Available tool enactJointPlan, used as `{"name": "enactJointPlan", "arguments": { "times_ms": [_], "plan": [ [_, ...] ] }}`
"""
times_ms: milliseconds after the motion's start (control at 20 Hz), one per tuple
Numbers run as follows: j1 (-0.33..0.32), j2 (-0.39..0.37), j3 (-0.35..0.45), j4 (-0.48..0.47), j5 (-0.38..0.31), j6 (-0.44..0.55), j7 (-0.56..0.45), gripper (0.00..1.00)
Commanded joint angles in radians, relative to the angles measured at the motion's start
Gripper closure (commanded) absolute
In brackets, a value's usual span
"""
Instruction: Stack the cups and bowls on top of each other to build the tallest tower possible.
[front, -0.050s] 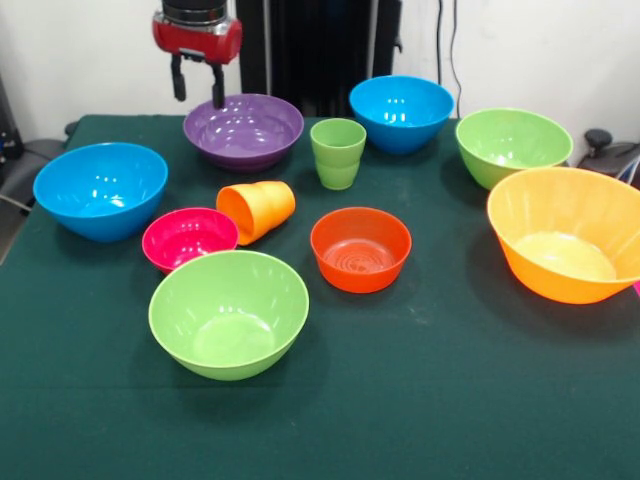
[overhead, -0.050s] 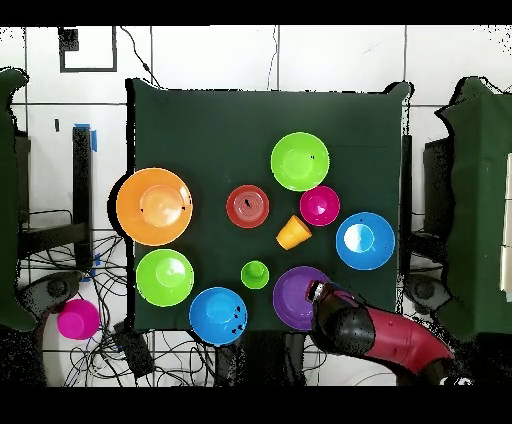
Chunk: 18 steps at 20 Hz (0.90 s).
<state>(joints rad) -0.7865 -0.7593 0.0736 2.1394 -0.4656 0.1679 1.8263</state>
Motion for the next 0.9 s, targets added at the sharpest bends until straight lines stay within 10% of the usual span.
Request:
{"name": "enactJointPlan", "arguments": {
  "times_ms": [50,900],
  "plan": [
    [0.066,0.078,0.017,0.074,0.053,-0.141,0.222,0.00],
    [0.124,0.143,0.005,0.155,0.078,-0.304,0.337,0.00]
  ]
}}
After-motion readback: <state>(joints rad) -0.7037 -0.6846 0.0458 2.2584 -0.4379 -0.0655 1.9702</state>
